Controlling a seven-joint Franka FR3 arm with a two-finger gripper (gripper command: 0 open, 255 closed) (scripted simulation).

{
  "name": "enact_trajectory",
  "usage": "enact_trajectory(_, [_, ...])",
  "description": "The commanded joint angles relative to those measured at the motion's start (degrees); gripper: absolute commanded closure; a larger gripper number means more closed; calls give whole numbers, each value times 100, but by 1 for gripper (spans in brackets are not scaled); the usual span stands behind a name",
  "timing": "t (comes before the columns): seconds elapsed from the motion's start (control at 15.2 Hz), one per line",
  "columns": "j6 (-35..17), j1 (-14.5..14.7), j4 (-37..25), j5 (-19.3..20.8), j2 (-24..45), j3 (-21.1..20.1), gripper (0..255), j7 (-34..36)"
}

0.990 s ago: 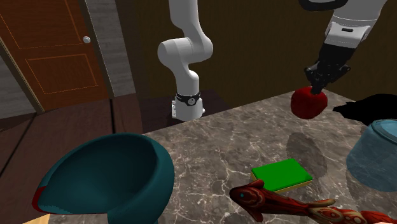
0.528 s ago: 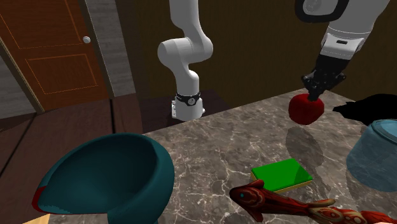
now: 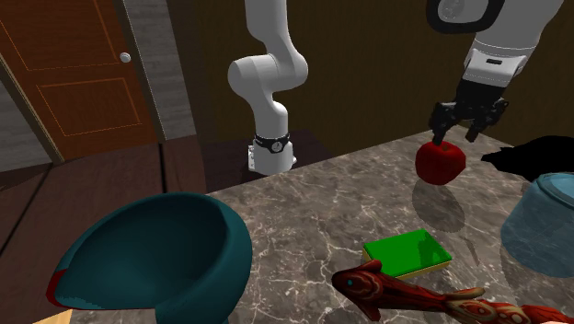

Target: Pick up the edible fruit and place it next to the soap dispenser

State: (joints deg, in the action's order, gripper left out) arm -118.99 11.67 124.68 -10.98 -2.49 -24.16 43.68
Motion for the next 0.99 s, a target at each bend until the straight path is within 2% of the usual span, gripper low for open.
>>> enact_trajectory(0.0, [0, 0, 0, 0, 0, 0, 0, 0])
enact_trajectory(0.13, [0, 0, 0, 0, 0, 0, 0, 0])
enact_trajectory(0.4, [735, -61, -512, -18, -225, 81, 0, -33])
enact_trajectory(0.92, [735, -61, -512, -18, -225, 81, 0, -33])
